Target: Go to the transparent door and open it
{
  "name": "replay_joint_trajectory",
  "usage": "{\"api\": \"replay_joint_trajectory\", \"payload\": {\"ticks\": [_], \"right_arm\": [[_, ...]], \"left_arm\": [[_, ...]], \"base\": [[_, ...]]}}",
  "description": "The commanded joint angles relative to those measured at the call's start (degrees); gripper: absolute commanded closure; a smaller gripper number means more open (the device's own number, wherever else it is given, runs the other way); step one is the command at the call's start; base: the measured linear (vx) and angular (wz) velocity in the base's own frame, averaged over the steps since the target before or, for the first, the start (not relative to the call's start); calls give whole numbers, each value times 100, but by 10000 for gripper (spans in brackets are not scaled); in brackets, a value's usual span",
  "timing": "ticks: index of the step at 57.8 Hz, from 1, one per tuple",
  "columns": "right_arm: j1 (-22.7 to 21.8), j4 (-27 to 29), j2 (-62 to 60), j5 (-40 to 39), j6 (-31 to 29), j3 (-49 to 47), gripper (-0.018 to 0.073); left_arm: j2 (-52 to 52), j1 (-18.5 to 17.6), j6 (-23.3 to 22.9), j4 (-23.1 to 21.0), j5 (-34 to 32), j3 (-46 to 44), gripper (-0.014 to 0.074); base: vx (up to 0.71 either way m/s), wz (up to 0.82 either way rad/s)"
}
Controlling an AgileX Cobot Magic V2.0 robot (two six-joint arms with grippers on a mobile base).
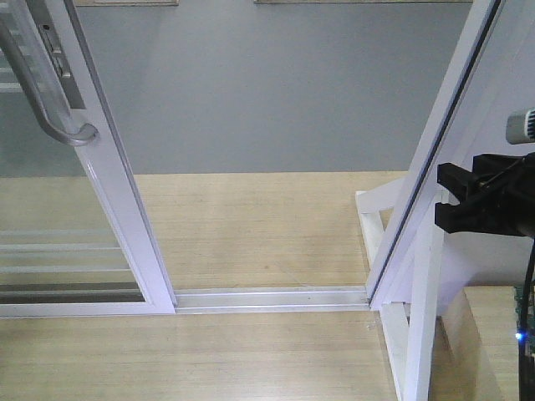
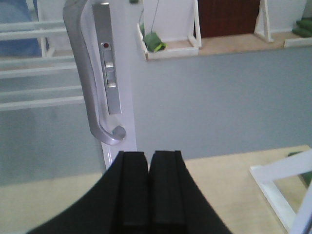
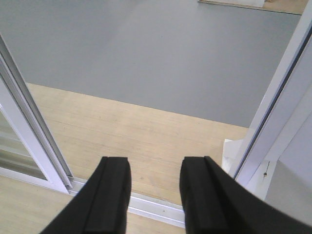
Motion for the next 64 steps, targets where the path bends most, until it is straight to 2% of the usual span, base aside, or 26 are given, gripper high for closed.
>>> {"api": "replay_joint_trajectory", "payload": {"ticks": [1, 12, 17, 26, 60, 64], "right_arm": [[-34, -21, -69, -413, -25, -168, 229], [-34, -21, -69, -413, -25, -168, 229], [-34, -24, -69, -409, -25, -168, 229], [-34, -24, -69, -397, -25, -168, 229], [-34, -24, -69, -408, -25, -168, 229], [-34, -172, -127, -408, -95, -92, 234]], "left_arm": [[-764, -16, -45, 205, -1178, 746, 603], [-2447, -16, -38, 141, -2118, 2339, 603], [-2624, -16, -44, 32, -2633, 2785, 603], [-2494, -16, -43, -366, -2477, 2767, 603], [-2494, -16, -43, -352, -2477, 2767, 603], [-2494, -16, -43, -352, -2477, 2767, 603]], "base": [[0, 0], [0, 0], [0, 0], [0, 0], [0, 0], [0, 0]]}}
